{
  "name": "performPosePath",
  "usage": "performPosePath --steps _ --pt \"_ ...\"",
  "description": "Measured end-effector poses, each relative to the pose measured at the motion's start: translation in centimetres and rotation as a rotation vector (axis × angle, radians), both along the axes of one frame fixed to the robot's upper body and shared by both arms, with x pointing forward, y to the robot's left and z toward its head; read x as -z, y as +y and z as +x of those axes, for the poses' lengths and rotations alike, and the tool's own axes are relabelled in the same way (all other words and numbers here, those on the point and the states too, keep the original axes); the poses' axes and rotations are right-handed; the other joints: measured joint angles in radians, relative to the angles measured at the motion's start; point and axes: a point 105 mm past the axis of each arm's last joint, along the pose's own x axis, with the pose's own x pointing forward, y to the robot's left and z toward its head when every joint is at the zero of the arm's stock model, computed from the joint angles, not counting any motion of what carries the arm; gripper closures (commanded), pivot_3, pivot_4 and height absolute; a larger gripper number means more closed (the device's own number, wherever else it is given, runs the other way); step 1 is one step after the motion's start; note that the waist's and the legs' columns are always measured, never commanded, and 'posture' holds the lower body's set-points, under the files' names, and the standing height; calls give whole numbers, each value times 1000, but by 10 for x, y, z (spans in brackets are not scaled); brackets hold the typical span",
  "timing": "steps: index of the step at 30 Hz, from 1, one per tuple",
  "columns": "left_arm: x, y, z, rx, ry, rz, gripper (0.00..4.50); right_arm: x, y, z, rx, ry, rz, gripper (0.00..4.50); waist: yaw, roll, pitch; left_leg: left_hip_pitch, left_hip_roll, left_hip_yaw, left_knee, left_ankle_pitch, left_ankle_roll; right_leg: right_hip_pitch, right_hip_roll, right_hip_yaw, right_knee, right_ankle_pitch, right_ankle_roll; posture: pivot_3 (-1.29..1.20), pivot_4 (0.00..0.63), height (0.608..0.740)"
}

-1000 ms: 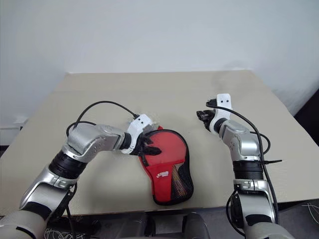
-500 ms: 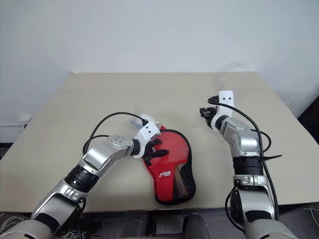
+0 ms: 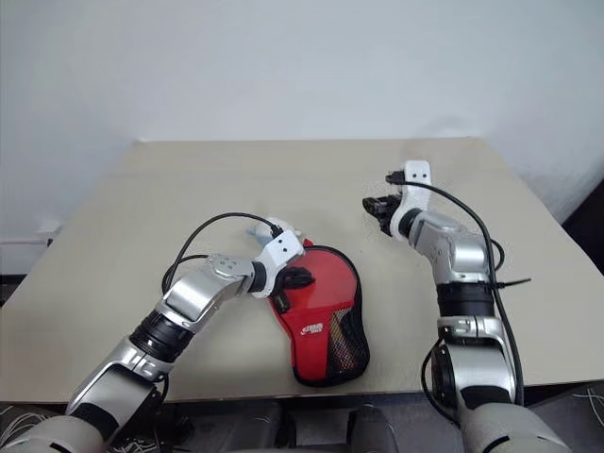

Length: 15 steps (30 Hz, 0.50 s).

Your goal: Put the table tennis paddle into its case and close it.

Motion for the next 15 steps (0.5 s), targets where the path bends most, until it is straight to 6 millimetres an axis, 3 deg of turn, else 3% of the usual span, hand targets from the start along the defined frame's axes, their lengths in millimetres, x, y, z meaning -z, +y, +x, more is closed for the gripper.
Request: performPosePath --steps 4,9,15 --pt "4 -1 -2 15 -10 7 3860 -13 18 12 -84 11 1 2891 1 3 -4 0 0 -1 0 0 0 0 0 0 0 0 0 0 0 688" --pt "6 -1 -3 24 -20 12 3860 4 43 17 -183 111 -6 2891 1 3 -9 0 0 -1 0 0 0 0 0 0 0 0 0 0 0 688" --pt "7 -1 -3 17 -19 5 3912 9 82 15 -313 177 34 1033 1 2 -10 0 0 -1 0 0 0 0 0 0 0 0 0 0 0 688"
